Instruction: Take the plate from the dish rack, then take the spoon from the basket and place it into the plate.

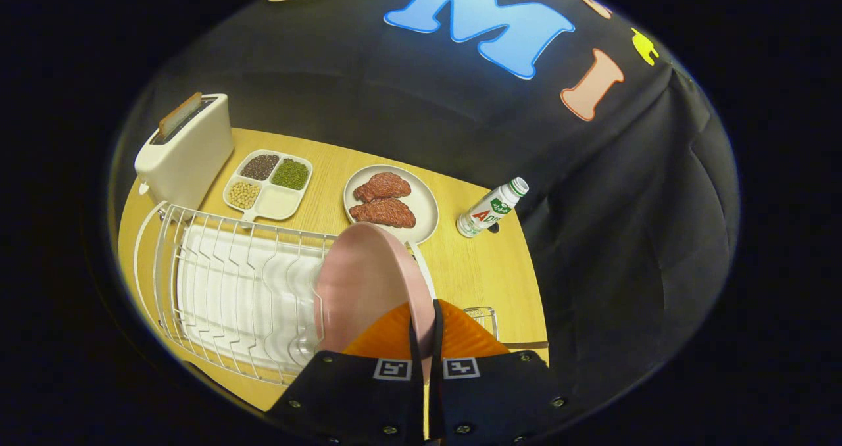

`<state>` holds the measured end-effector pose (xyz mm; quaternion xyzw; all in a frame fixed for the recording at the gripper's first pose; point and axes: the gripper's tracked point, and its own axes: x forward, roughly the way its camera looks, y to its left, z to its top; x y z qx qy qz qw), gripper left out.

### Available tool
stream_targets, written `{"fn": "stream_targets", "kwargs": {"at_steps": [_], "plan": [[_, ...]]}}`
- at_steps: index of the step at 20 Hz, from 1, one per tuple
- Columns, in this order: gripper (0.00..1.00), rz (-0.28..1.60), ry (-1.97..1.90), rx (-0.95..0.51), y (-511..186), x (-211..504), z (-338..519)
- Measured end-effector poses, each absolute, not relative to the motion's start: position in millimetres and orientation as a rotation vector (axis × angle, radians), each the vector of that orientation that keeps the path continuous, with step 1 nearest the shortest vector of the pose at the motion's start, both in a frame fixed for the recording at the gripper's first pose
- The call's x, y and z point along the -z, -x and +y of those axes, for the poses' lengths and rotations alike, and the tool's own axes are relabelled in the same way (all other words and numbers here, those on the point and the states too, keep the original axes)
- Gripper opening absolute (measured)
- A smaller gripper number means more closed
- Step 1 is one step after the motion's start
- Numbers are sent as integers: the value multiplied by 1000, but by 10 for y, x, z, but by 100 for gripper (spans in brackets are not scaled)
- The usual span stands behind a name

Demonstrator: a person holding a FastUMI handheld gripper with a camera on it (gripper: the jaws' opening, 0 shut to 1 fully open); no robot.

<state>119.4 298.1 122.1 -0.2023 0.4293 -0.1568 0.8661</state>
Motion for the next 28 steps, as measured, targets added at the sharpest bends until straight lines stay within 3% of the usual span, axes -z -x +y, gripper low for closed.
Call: {"fn": "stream_targets", "kwargs": {"at_steps": [6,13,20,28], "plan": [[3,808,556,377,-1246,-1457,3082],[3,785,436,328,-1086,-1668,2913],[3,698,307,323,-567,-2207,2300],[3,702,185,341,197,-2246,1626]]}}
